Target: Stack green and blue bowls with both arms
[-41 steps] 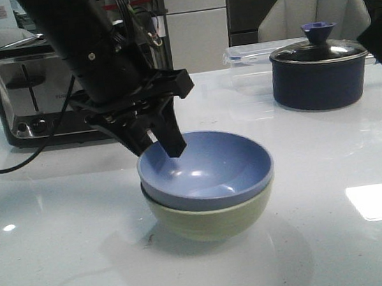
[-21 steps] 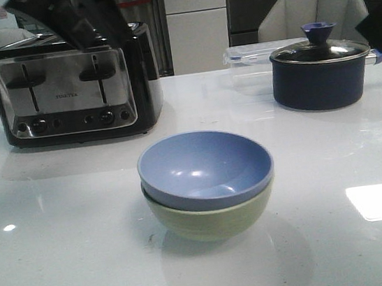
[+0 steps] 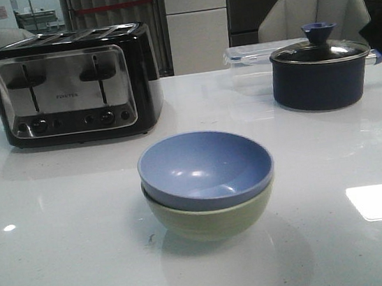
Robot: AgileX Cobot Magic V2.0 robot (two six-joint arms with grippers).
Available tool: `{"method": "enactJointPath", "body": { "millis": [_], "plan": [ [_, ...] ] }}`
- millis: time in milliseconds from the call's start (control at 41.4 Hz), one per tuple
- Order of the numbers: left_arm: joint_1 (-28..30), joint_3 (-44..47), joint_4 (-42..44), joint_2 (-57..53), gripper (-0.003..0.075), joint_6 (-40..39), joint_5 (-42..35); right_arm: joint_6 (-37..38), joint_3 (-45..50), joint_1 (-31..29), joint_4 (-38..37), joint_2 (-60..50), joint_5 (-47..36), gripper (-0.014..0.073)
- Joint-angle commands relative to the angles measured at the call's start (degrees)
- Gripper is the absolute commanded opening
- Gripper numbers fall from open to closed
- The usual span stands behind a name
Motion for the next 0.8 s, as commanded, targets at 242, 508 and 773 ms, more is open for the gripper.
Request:
{"method": "enactJointPath", "body": {
  "millis": [242, 508, 773],
  "plan": [
    [-0.2, 7.3, 1.8, -13.0, 0.0404, -2.3, -6.5, 6.0, -1.4, -0.8, -0.1, -3.9, 0.9, 0.0497],
    [-0.2, 7.3, 2.1, -12.9, 0.0404, -2.9, -7.2, 10.0, 5.0, -1.4, -1.9, -13.7, 1.2, 0.0497],
    [-0.2, 7.3, 2.1, -12.9, 0.0403, -3.0, -7.2, 10.2, 7.4, -1.7, -1.9, -15.3, 1.3, 0.0447]
  ]
}}
